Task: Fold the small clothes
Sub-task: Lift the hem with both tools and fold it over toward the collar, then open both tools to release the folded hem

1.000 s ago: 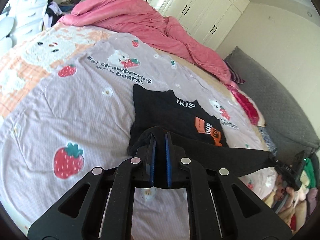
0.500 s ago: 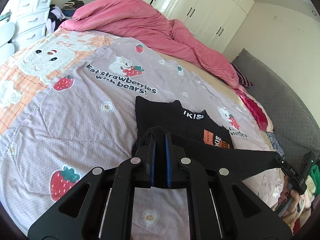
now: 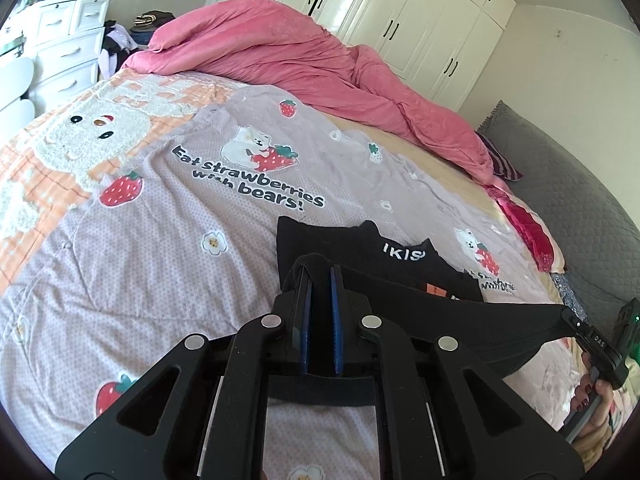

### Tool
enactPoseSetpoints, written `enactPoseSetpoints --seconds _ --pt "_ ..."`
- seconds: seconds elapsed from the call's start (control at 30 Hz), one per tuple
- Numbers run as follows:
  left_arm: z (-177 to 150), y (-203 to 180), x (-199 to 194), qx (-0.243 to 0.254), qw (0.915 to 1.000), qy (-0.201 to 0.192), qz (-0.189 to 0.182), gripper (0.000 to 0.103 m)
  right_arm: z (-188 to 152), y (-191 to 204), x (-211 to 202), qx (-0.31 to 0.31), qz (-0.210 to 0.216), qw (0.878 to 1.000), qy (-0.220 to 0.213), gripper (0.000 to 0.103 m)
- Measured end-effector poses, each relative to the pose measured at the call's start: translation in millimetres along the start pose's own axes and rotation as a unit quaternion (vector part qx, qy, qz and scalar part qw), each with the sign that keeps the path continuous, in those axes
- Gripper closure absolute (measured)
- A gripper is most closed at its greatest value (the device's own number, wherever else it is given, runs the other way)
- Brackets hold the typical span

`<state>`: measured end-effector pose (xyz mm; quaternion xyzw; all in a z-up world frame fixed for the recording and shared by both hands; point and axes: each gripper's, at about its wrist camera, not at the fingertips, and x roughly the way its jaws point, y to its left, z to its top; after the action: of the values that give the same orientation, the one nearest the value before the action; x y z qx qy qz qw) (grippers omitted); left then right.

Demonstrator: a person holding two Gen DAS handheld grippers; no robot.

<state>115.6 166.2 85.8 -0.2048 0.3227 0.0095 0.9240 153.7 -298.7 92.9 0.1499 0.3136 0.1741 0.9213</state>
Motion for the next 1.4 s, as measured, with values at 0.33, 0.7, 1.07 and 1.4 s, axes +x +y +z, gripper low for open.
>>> enactPoseSetpoints --seconds 0.33,0.7,1.07,1.4 --pt "3.7 10.4 31.3 -0.019 0.9996 0.004 0.02 0.1 7.2 -4.8 38.3 0.009 -0.005 1.0 0.022 0.096" --pt "-2.7 13.3 64.2 -0.048 0.9973 -0.006 0.055 0.1 -1.8 -18.6 70.6 0.031 -0.021 0.998 0.045 0.095" --pt "-8.3 15.6 71.8 -0.032 0.9928 -0.04 0.108 0.082 -6.3 -28.2 76.9 0.031 -0.067 0.996 0.042 0.066" --pt "-29.6 -16.5 53.2 0.026 0.9945 -0.054 0.086 0.07 -26.5 -3.1 59.3 -0.018 -0.061 0.997 0.043 0.065"
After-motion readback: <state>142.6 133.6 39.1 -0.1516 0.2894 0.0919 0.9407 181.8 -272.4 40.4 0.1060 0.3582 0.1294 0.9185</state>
